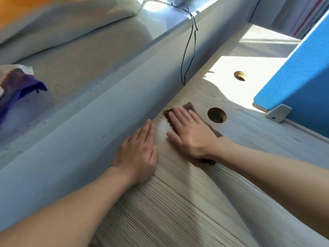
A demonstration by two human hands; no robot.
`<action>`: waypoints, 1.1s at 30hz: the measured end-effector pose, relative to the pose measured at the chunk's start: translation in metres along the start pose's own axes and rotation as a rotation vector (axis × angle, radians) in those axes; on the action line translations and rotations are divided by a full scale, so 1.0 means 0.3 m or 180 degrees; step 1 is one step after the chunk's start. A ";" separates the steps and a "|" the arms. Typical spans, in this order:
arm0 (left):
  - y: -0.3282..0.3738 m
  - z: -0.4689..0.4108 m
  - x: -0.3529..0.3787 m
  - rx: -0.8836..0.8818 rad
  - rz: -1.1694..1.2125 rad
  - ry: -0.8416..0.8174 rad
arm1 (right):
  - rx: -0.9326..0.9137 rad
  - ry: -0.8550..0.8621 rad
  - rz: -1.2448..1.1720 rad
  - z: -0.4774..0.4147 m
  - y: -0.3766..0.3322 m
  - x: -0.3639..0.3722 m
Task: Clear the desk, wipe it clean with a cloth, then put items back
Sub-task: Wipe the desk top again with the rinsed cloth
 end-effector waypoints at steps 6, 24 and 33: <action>-0.056 0.001 -0.041 -0.0475 0.1236 0.0119 | 0.0941 0.0206 -0.0146 -0.024 0.134 -0.005; -0.253 0.317 -0.134 -0.1323 0.2030 0.0803 | -0.1695 0.0143 0.0154 0.499 -0.867 0.079; 0.068 0.410 -0.068 -0.0249 0.0144 -0.0171 | 0.1283 -0.0107 -0.0057 0.427 -0.032 0.069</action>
Point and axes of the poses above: each hand's wrist, its own z-axis away from the middle knuckle, its own x-axis out of the palm, y = z × x, the point moved 9 cm from there along -z, towards the middle knuckle, and after that the axes turned 7 degrees about z, right-handed, at the moved point
